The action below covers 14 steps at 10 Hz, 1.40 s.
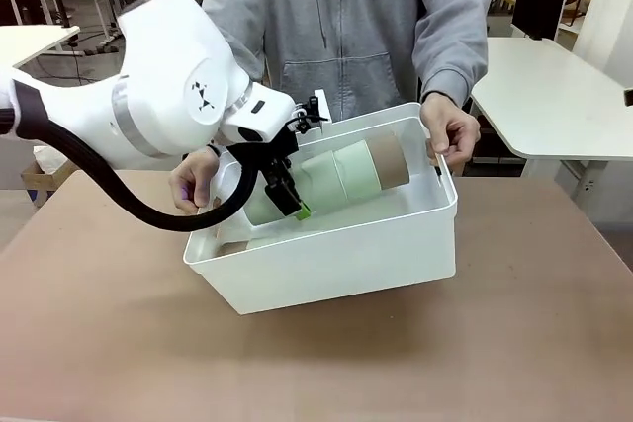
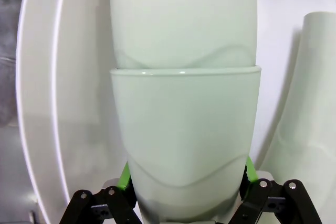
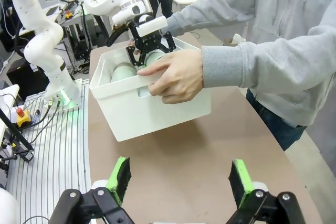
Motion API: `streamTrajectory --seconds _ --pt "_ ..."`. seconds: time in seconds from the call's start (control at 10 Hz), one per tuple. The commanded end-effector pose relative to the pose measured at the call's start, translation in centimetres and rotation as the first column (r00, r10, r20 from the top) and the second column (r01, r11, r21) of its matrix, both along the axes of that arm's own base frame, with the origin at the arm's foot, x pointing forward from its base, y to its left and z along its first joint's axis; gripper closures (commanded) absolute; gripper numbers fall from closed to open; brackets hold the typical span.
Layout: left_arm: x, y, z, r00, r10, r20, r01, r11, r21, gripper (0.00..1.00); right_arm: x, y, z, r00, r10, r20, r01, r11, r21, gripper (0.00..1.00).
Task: Stack the cups and store them in the basket.
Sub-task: Place the stack of Reusable plastic cups into the Pantry Basket.
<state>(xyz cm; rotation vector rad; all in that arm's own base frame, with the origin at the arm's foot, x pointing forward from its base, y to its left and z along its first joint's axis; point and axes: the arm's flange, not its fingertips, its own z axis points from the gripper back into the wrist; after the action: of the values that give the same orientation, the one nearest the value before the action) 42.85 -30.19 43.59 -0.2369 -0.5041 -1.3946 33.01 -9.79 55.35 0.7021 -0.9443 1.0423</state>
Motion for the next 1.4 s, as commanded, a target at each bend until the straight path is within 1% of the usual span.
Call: streamTrajectory --seconds 0.0,0.3,0.7,0.8,1.0,1.2,1.3 --pt "1.0 -0.9 -0.1 0.999 0.036 0.015 -0.036 0.999 0.004 0.14 0.2 0.2 0.4 1.0 0.001 0.014 -0.002 1.0 0.023 0.0" --pt "1.8 -1.7 -1.5 0.999 0.029 0.018 -0.029 1.0 -0.005 0.14 0.2 0.2 0.4 1.0 0.001 0.014 -0.002 1.0 0.023 0.0" --pt "2.5 -2.2 -2.5 1.0 0.024 0.018 -0.024 1.0 0.002 0.14 0.2 0.2 0.4 1.0 0.001 0.014 -0.002 1.0 0.023 0.0" --pt "2.2 -2.2 -2.4 1.0 0.014 0.015 -0.014 1.0 0.005 0.0 0.2 0.2 0.4 1.0 0.001 0.014 -0.002 1.0 0.023 0.0" --pt "2.0 -1.8 -1.8 1.0 0.004 0.011 -0.003 1.0 -0.005 0.0 0.2 0.2 0.4 1.0 0.001 0.014 -0.002 1.0 0.023 0.0" --pt "1.8 -0.7 -0.7 1.0 -0.016 -0.005 0.016 1.0 -0.014 0.0 0.2 0.2 0.4 1.0 0.001 0.014 -0.002 1.0 0.023 0.0" --pt "1.5 0.3 0.4 0.999 -0.029 -0.021 0.029 0.999 -0.019 0.0 0.2 0.2 0.4 1.0 0.001 0.014 -0.002 1.0 0.023 0.0"
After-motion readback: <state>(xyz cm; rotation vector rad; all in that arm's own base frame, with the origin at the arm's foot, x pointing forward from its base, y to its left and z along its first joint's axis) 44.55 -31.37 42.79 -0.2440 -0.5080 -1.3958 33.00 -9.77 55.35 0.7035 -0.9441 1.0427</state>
